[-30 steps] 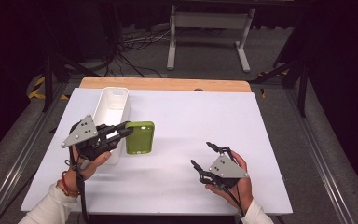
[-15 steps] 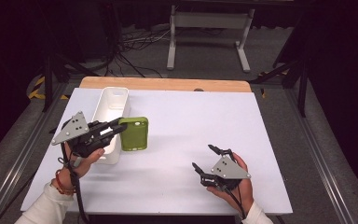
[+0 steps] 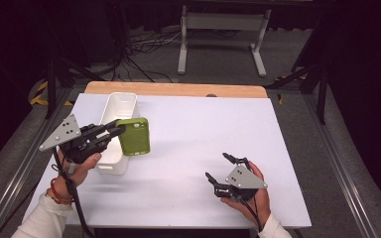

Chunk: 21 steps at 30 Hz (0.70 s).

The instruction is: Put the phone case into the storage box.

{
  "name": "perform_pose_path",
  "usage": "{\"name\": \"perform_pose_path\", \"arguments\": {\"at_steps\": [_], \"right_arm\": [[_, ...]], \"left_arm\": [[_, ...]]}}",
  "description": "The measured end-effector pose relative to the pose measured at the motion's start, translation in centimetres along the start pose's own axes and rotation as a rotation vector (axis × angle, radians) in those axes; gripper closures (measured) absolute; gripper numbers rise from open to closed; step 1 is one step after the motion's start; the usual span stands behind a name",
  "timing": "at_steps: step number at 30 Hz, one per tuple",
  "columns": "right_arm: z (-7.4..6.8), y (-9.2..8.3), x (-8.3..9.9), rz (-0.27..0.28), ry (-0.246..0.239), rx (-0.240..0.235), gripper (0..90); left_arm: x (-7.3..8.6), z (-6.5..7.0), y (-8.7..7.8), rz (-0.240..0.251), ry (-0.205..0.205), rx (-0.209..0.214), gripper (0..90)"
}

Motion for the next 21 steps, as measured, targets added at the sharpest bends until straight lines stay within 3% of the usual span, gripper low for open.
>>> {"name": "perform_pose_path", "arguments": {"at_steps": [3,21], "right_arm": [[-0.1,-0.1,0.0,-0.002,-0.007,-0.001,23.0],[-0.1,-0.2,-0.3,0.016,-0.004,-0.007,22.5]], "left_arm": [[-0.3,-0.3,-0.5,-0.004,0.018,-0.012,78.6],[-0.2,-2.8,-2.9,0.034,-0.018,-0.097,78.6]]}}
Point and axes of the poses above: each handheld gripper's, and its own axes: y roughly forward along the jaws, x roughly out of its underside, z roughly to its right, the point moved 4 cm from there along y, roughly forward along the jaws, and after that the axes turned 11 degrees about y, right-handed, at the moved point
